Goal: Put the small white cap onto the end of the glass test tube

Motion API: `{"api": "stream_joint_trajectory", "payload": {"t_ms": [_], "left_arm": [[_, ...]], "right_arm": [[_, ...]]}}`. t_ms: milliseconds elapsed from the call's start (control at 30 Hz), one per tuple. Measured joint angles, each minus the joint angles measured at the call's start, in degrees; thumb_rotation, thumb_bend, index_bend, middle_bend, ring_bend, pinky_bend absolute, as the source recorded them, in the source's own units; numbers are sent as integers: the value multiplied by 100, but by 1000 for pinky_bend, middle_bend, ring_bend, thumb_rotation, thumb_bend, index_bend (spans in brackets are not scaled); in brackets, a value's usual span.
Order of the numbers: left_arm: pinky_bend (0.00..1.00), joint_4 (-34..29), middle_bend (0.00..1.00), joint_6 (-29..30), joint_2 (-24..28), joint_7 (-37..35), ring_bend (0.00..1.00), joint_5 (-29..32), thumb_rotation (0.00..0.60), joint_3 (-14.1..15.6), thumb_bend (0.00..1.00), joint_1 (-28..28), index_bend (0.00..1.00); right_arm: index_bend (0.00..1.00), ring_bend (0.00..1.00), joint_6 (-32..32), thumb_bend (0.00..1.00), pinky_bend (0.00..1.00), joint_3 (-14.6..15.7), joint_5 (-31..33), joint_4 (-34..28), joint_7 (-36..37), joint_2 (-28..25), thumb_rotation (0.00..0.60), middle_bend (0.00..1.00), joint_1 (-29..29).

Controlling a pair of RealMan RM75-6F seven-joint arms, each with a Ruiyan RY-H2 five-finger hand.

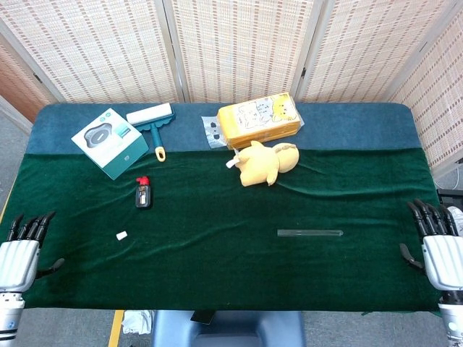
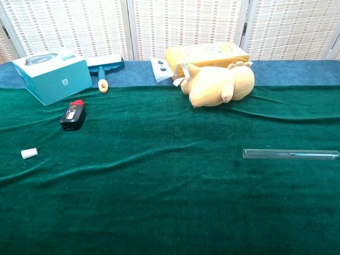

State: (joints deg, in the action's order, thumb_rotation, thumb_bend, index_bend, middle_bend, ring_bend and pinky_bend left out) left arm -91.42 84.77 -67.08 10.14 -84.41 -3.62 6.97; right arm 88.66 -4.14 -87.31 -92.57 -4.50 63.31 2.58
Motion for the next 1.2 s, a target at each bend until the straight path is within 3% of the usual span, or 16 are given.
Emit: {"api": "stream_joint_trajectory", "payload": {"t_ms": [167, 333, 633, 900, 1200], "left_arm": [[6, 88, 276, -13, -51, -27, 213, -77, 600, -13, 204, 59, 172], [102, 349, 358, -128, -135, -125, 285, -279, 600, -38, 204, 260, 252], [108, 1012, 362, -926, -473, -303, 267, -548, 600, -57, 196, 957, 235], [97, 1733, 286, -1571, -1031, -298, 183, -467, 600, -35, 196, 1378, 164], [51, 2620, 217, -1719, -1653, -447, 125, -354, 600, -70, 195, 1629, 117]], "right_arm": [[0, 109, -17, 400, 47, -13, 27, -1, 20, -11, 600, 114, 5], [0, 113, -38, 400, 48, -24, 31, 5, 41, -28, 600, 118, 19], [0, 112, -42, 399, 48, -20, 10, 62, 127, -29, 600, 119, 24], [0, 112, -46, 400, 47, -33, 24, 99, 175, -22, 600, 119, 28], [0, 112, -85, 400, 48, -32, 28, 85, 151, -14, 600, 119, 50]]}}
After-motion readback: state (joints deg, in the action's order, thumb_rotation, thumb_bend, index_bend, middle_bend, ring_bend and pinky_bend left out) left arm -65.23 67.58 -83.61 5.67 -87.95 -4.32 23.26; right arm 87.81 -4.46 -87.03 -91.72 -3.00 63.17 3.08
